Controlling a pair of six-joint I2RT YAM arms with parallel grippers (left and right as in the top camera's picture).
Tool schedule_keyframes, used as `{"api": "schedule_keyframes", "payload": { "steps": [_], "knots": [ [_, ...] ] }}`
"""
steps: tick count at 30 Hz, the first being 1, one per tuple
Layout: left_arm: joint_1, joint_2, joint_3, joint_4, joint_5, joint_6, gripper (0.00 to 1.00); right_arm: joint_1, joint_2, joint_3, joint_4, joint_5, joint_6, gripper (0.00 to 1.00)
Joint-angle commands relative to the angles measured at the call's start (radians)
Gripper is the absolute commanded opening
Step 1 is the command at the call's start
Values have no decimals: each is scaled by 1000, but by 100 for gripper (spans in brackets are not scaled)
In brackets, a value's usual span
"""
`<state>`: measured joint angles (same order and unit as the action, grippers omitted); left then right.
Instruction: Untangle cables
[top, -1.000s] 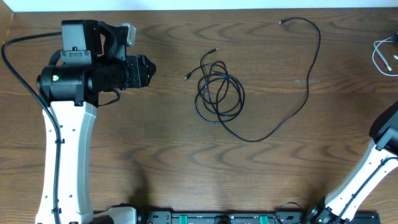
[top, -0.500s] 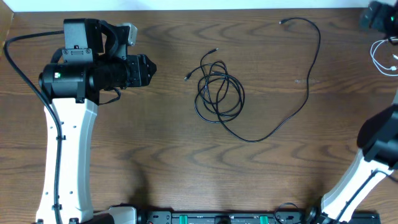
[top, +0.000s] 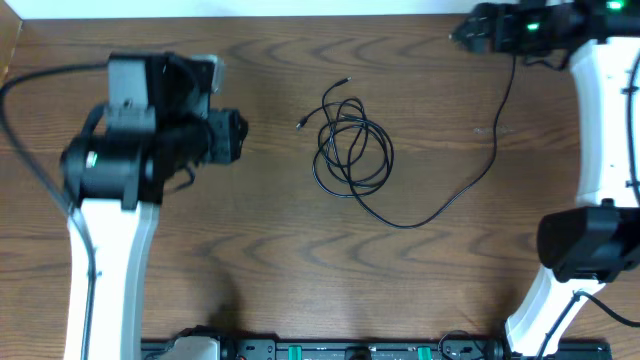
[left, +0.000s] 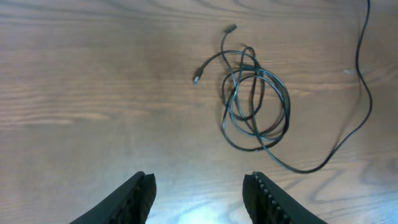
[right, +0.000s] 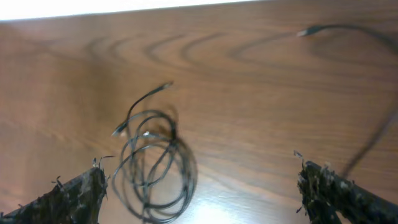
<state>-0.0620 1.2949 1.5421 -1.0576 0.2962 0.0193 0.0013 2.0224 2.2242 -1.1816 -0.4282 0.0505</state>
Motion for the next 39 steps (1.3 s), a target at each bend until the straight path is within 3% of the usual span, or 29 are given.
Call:
{"api": "schedule_keyframes", "payload": {
  "steps": [1, 5, 9, 20, 32, 39],
  "knots": [
    [-2, -125, -163, 96, -54, -126, 50, 79, 26, 2, -30, 88, -5, 96],
    [-2, -218, -400, 292, -36, -227, 50, 160, 100, -7, -90, 85, 16, 94],
    [-3, -192, -496, 359, 28, -241, 50, 222, 183, -8, -154, 86, 9, 88],
    [-3, -41, -500, 364, 28, -239, 50, 396, 349, -8, -275, 104, -97, 81],
    [-3, -17, -500, 365, 27, -238, 50, 428, 345, -8, -503, 105, -151, 75],
    [-3, -17, -500, 371, 24, -238, 51, 494, 345, -110, -507, 111, -180, 77]
  ]
}}
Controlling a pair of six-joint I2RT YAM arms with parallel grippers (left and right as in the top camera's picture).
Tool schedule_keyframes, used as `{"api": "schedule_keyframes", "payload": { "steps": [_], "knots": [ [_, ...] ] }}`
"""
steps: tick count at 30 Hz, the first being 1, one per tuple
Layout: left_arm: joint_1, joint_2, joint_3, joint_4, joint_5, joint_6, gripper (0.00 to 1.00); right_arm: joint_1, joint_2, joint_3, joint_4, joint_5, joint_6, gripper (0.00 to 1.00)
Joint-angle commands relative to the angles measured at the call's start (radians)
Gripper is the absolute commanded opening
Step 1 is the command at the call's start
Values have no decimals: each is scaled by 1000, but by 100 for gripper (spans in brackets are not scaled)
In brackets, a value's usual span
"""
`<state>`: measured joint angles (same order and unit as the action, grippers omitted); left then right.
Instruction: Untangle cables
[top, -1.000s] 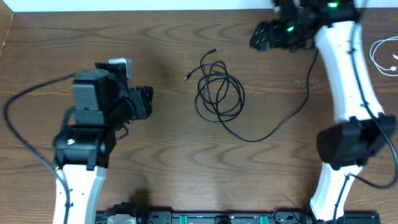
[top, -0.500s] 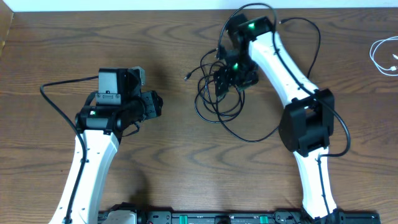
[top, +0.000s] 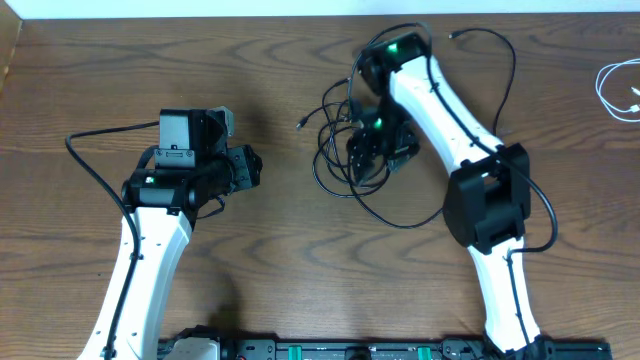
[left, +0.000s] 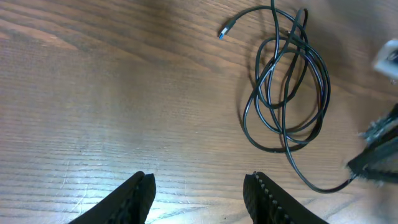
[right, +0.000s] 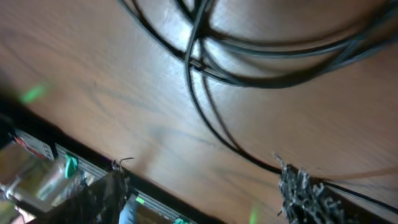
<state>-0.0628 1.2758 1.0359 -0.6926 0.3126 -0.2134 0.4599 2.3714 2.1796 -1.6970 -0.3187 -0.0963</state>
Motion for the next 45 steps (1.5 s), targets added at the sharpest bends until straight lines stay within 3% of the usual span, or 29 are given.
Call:
{"api": "schedule_keyframes", "payload": {
  "steps": [1, 9, 17, 22, 28, 30, 31, 35, 45],
  "knots": [
    [-2, 2, 6, 10, 8, -5, 51, 46, -4, -100, 26, 2, -33, 76],
    [-2, 2, 6, 36, 8, -6, 51, 110, -4, -241, 238, 11, 8, 68],
    [-2, 2, 6, 35, 8, -6, 51, 161, -4, -308, 367, 179, 231, 60],
    [-2, 2, 6, 33, 8, -6, 51, 172, -4, -378, 385, 193, 332, 46],
    [-2, 2, 6, 36, 8, -6, 51, 172, -4, -375, 436, 238, 413, 16],
    [-2, 2, 6, 37, 8, -6, 51, 167, -4, -348, 435, 238, 409, 11],
    [-2, 2, 6, 37, 8, -6, 51, 164, -4, -323, 425, 238, 407, 2],
    [-2, 2, 6, 37, 8, -6, 51, 143, -4, -180, 345, 194, 333, 1],
    [-2, 2, 6, 48, 8, -6, 51, 38, -6, 436, -2, -94, 3, 1]
  ]
}}
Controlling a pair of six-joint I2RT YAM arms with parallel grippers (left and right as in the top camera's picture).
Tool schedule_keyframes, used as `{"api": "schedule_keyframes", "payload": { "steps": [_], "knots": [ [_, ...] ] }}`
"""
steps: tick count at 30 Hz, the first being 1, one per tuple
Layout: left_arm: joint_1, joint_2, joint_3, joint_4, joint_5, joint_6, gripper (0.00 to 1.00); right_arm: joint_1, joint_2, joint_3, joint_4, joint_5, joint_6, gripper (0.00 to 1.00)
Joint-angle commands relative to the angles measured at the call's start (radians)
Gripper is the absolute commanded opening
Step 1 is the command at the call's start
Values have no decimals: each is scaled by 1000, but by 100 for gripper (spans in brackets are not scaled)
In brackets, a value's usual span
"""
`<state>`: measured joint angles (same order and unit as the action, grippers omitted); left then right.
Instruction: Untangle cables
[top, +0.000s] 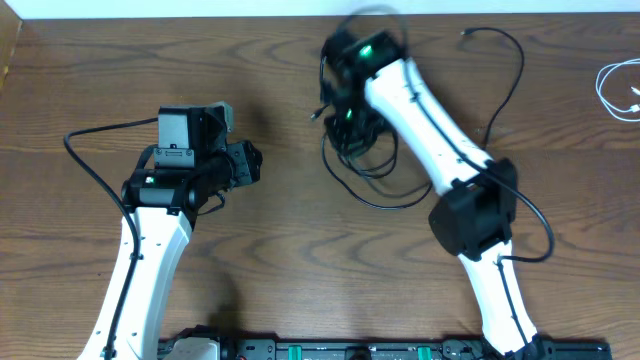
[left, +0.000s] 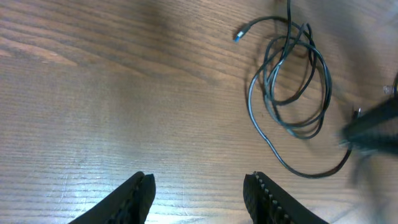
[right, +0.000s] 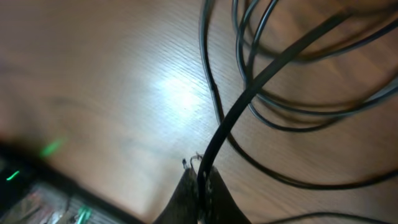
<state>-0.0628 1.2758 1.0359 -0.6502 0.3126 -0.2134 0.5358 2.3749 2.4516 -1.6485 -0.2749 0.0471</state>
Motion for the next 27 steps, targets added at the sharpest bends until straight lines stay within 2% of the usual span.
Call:
{"api": "schedule_keyframes", "payload": {
  "steps": [1, 3, 4, 7, 13, 17, 23, 27],
  "knots": [
    [-2, 2, 6, 6, 8, -6, 51, -58, -20, 243, -50, -169, -146, 1],
    [-2, 2, 6, 12, 9, -6, 51, -106, -89, 370, -49, -246, -176, 1],
    [-2, 2, 6, 14, 10, -6, 62, -121, -114, 397, -49, -254, -176, 1],
    [-2, 2, 6, 43, 46, -2, 74, -168, -211, 445, -45, -256, -176, 1],
    [-3, 10, 6, 144, 223, 91, 80, -250, -362, 447, -49, -251, -172, 1],
    [-30, 24, 6, 209, 333, 169, 80, -301, -392, 447, -50, -248, -130, 1],
    [-147, 37, 6, 272, 383, 298, 81, -314, -389, 415, -49, -248, -129, 1],
    [-243, 37, 6, 328, 384, 319, 86, -314, -389, 368, -49, -248, -130, 1]
  ]
}}
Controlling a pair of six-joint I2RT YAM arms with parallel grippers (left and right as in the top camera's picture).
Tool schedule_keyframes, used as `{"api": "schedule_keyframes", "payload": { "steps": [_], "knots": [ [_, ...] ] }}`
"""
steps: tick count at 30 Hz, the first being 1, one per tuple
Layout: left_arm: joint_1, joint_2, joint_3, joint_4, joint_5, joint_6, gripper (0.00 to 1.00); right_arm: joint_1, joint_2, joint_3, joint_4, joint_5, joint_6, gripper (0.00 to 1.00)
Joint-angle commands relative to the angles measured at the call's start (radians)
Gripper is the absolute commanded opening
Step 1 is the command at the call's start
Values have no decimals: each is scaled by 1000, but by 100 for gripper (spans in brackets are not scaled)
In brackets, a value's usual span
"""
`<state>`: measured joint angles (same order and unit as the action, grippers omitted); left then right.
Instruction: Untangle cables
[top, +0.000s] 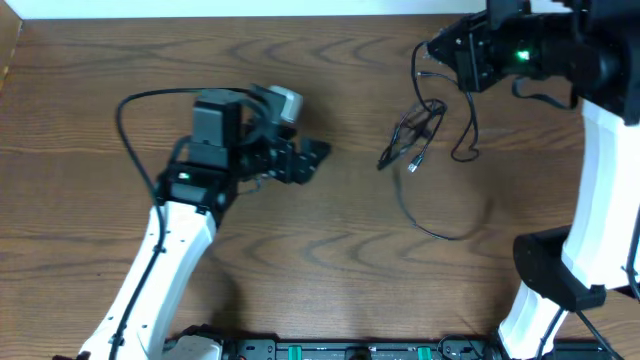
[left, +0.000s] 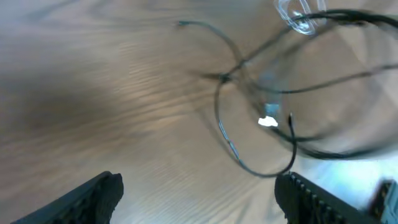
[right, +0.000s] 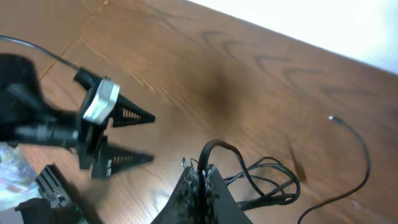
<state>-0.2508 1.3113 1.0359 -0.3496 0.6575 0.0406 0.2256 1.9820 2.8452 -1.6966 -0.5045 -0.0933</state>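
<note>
A black cable (top: 418, 128) hangs in a loose bundle of loops from my right gripper (top: 432, 47), which is raised over the back right of the table. Its tail trails in a curve (top: 440, 235) on the wood. In the right wrist view the right gripper (right: 202, 171) is shut on a strand, with the loops (right: 267, 182) below it and a free plug end (right: 331, 118) lying beyond. My left gripper (top: 318, 158) is open, to the left of the bundle and pointing at it. From the left wrist, the left gripper (left: 199, 182) is wide open with the blurred cable (left: 249, 99) ahead.
The brown wooden table (top: 300, 260) ends at a white strip along the back. A black rail with electronics (top: 300, 350) runs along the front edge. The left arm's own lead (top: 130, 105) arches over its back.
My right gripper, shut on a strand low at the coil near the centre, is now raised at the back right with the cable hanging. My left gripper has moved right towards it and opened wider.
The cable lay coiled at the table's centre, with my right gripper open at the back right. Then that gripper was open down at the coil, then shut on a strand. Now the bundle hangs lifted and my left gripper has come close.
</note>
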Motion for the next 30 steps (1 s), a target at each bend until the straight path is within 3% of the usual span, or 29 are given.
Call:
{"api": "schedule_keyframes", "payload": {
  "steps": [1, 8, 14, 24, 26, 27, 29, 30],
  "knots": [
    [-73, 2, 6, 43, 39, 65, 87, -3, 4, -35, -1, -18, 11, 1],
    [-197, 9, 6, 114, 18, 177, 88, -4, 4, -69, -1, -19, 10, 1],
    [-218, 89, 6, 159, -65, 180, 88, -3, 4, -69, -1, -26, 10, 1],
    [-278, 241, 6, 299, 87, 180, 85, -3, 4, -70, -1, -26, 10, 1],
    [-281, 256, 6, 307, 85, 180, 68, -5, 4, -71, -2, -22, 10, 1],
    [-278, 257, 6, 307, 68, 180, 45, -5, 4, -71, -1, -14, 10, 1],
    [-263, 250, 8, 307, -2, 153, 8, -5, 4, -72, -2, 16, 12, 1],
    [-254, 243, 9, 306, -47, 121, 7, -5, 4, -72, -1, 34, 24, 1]
  ]
}}
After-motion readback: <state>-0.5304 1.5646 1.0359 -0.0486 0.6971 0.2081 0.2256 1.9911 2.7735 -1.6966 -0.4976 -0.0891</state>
